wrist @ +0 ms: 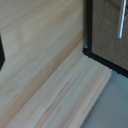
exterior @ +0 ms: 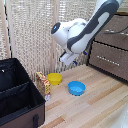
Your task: Move your gripper towards the bottom drawer handle. Grasp the handle gently with your gripper. Apply gentle outward force to slide the bottom drawer open.
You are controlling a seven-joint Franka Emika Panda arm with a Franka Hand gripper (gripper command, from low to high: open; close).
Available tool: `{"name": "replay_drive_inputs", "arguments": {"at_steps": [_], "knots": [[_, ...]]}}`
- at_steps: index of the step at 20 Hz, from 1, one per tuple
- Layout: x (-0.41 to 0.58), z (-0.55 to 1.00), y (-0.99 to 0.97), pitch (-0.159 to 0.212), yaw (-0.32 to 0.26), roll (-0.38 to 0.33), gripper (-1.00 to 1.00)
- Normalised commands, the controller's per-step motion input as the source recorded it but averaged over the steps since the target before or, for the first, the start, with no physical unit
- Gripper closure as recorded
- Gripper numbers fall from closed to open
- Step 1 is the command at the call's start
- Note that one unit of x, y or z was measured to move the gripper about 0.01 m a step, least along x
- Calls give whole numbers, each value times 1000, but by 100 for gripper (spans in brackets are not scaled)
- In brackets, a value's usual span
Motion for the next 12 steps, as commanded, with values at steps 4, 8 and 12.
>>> {"name": "replay_drive_inputs", "arguments": {"at_steps": [4,8,12], "knots": [[16,-198,-216,48,115,-375,-100],[-3,-21,-471,0,93,-298,-100],[28,-1,-685,-2,117,-148,-100]]}}
